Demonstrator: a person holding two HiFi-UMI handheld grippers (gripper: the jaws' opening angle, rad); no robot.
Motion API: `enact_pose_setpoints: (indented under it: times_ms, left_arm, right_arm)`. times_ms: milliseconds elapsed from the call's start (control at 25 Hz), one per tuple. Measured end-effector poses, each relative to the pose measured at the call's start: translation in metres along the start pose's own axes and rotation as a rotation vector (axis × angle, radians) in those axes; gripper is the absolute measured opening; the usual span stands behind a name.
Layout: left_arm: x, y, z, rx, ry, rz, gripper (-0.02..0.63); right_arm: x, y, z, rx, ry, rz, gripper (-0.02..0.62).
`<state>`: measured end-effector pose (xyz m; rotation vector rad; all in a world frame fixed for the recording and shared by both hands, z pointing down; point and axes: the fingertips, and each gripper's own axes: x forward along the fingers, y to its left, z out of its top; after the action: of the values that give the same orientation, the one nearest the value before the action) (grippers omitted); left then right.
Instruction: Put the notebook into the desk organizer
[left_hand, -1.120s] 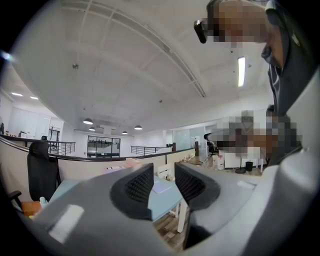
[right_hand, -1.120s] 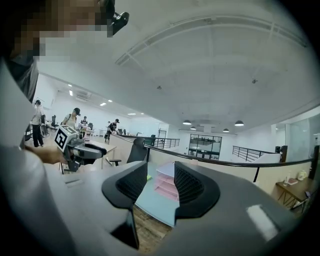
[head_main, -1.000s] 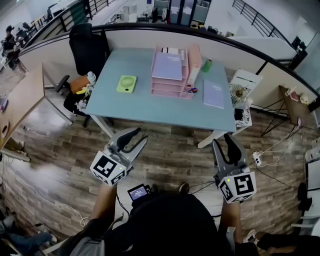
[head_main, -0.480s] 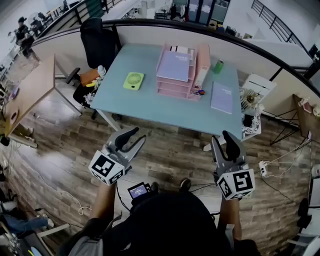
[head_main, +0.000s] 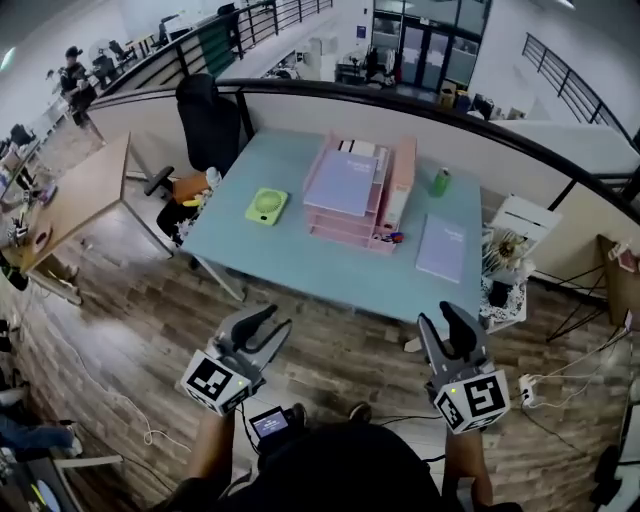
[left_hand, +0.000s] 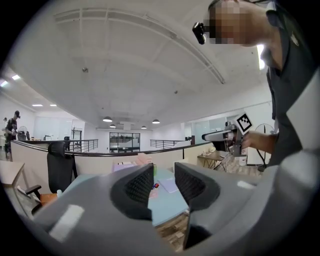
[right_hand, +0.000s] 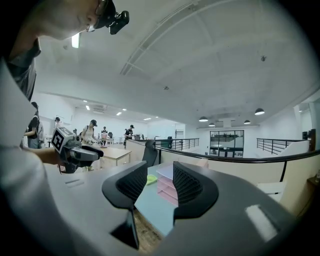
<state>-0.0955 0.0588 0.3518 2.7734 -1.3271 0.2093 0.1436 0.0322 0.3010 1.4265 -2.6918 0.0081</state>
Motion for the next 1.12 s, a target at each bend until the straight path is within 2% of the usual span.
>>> enact_pose_setpoints:
  times_ms: [440,680,880,1120]
  left_arm:
    - [0.039,-0.028,0.016,0.038,-0.004,0.078,0.189]
    - [0.056,-0.041,0.027,0.055,-0.013,0.098,0.19]
    - [0.061,-0.044,0.03,0.075,0.006,0.097,0.189]
    - [0.069,-0.024,0.02,0.092,-0.011,0.063,0.189]
  right_arm:
    - [-0.016,-0.064,-0.001,0.012,-0.039,0.05,0.155]
    - [-0.022,-0.083,-0.004,0.025,-0.062,0.076,0.155]
    - [-0.022,-0.09,-0.005,0.036,-0.063,0.076,0.155]
    - [-0.012,-0.088,-0.012,0.039,-0.042,0.049,0.155]
